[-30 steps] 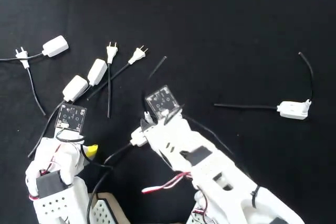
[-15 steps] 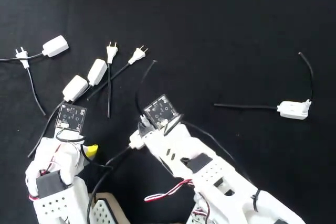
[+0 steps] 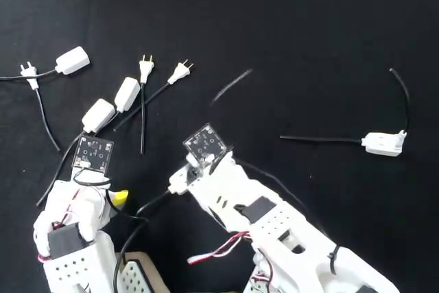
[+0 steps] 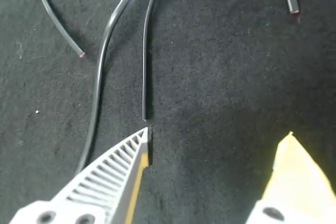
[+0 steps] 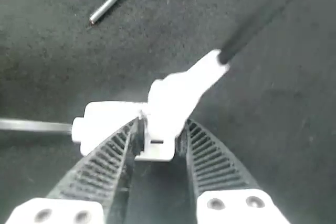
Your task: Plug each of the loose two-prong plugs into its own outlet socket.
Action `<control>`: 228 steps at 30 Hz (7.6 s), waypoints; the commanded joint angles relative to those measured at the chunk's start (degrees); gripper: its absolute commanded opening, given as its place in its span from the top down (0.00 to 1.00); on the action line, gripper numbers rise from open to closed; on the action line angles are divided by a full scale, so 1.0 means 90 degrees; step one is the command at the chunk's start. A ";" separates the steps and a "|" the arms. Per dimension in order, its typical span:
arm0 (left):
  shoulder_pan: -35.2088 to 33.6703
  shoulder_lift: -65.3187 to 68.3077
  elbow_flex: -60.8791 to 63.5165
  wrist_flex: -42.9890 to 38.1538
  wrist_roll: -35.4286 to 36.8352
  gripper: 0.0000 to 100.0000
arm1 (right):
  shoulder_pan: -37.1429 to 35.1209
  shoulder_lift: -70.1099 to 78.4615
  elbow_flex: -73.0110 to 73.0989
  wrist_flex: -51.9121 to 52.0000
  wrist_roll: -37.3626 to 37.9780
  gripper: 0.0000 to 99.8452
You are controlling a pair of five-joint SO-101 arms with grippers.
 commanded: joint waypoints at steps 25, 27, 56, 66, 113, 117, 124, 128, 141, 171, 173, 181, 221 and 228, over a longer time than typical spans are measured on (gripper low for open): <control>-0.0005 -0.0039 -0.0024 0.0020 -0.0049 0.64 | 0.0811 0.2154 -0.4645 0.2364 -0.3321 0.90; -0.0015 -0.0039 -0.0024 0.0020 -0.0039 0.64 | 0.0830 0.3023 -0.5289 0.2559 -0.3702 0.90; -0.0024 -0.0039 -0.0015 0.0020 -0.0049 0.64 | 0.0469 0.7360 -0.8659 0.4034 -0.6935 0.96; -0.0015 -0.0039 -0.0015 0.0020 -0.0059 0.64 | 0.0596 0.7321 -0.8933 0.4845 -0.5939 0.99; -0.0181 -0.0039 -0.0024 0.0186 -0.0059 0.64 | 0.1797 0.8464 -0.8923 0.9758 0.2901 0.79; -0.0181 -0.0039 -0.0024 0.0186 -0.0059 0.64 | 0.1748 0.8523 -0.9001 0.9748 0.2716 0.79; -0.0181 -0.0039 -0.0024 0.0186 -0.0059 0.64 | 0.1729 0.8933 -0.9753 0.9748 0.2139 0.81; -0.0181 -0.0039 -0.0024 0.0186 -0.0059 0.64 | 0.1719 0.9587 -1.0125 0.9748 0.2090 0.96; -0.0171 -0.0039 -0.0024 0.0166 -0.0059 0.64 | 0.1709 0.9460 -1.0154 0.9788 0.1768 0.97; -0.0171 -0.0039 -0.0024 0.0176 -0.0068 0.64 | 0.2286 0.9167 -0.9988 0.9778 0.1426 0.95; -0.0171 -0.0039 -0.0024 0.0176 -0.0068 0.64 | 0.2276 0.9284 -0.9832 0.9778 0.1407 0.97; -0.0171 -0.0039 -0.0015 0.0166 -0.0068 0.64 | 0.1700 0.9392 -0.9177 0.9778 0.1543 0.97; 0.0337 -0.0049 0.0044 -0.0576 0.0449 0.64 | 0.1621 0.7009 -1.5165 0.9768 -0.0225 0.99; 0.1871 -0.0049 -0.0415 -0.1582 0.2247 0.64 | 0.1328 0.4791 -1.3221 0.9563 -0.0244 0.99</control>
